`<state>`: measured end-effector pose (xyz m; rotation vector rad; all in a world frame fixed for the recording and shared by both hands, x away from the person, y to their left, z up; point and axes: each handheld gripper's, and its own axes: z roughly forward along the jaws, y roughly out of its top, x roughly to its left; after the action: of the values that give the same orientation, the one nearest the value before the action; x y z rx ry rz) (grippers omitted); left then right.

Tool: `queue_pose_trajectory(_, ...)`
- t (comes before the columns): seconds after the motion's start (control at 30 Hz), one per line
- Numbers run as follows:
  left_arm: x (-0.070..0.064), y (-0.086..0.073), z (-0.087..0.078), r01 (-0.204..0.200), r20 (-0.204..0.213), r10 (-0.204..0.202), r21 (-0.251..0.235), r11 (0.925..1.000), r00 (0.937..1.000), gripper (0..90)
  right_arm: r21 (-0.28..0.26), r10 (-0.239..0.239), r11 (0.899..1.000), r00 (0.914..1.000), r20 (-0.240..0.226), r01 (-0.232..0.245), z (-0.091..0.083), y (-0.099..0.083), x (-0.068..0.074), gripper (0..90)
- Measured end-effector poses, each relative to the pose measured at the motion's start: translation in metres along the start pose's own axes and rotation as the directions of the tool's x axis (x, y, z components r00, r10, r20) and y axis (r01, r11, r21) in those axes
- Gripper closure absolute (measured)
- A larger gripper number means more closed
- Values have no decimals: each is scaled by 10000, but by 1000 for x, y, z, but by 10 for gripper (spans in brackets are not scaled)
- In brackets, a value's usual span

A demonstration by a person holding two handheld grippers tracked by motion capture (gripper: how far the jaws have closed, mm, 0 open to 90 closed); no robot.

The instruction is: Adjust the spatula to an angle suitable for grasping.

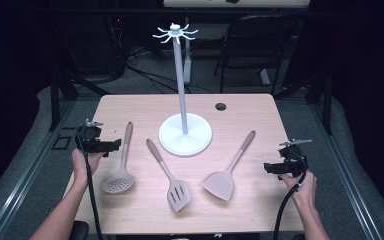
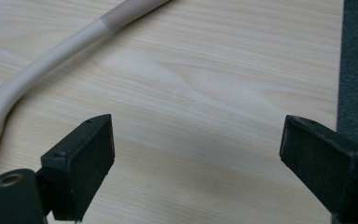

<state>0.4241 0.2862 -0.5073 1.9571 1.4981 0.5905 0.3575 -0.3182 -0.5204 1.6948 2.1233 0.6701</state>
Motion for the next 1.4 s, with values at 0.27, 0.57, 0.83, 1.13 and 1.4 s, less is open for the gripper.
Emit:
queue_pose_trajectory(0.27, -1, -1, 3, -59, 210, 57, 93, 9999, 9998, 2, 81, 128, 9999, 9986, -521, -124, 3, 6, 8, 133)
queue_pose_trajectory(0.57, -3, 2, 6, -82, 259, 79, 88, 9999, 9996, 2, 277, 168, 9995, 9962, -857, -145, 13, 18, 21, 143)
queue_pose_trajectory(0.83, -7, 3, 8, -233, 308, 230, 94, 9997, 9993, 2, 495, 60, 9988, 9972, -739, -24, 26, 31, 31, 158)
queue_pose_trajectory(1.13, -6, 3, 9, -216, 336, 210, 159, 9996, 9992, 2, 793, -20, 9968, 9940, -1096, 108, 39, 44, 45, 162)
queue_pose_trajectory(1.4, -8, 3, 9, -258, 375, 250, 226, 9994, 9990, 3, 1221, -266, 9915, 9892, -1439, 444, 55, 52, 72, 278)
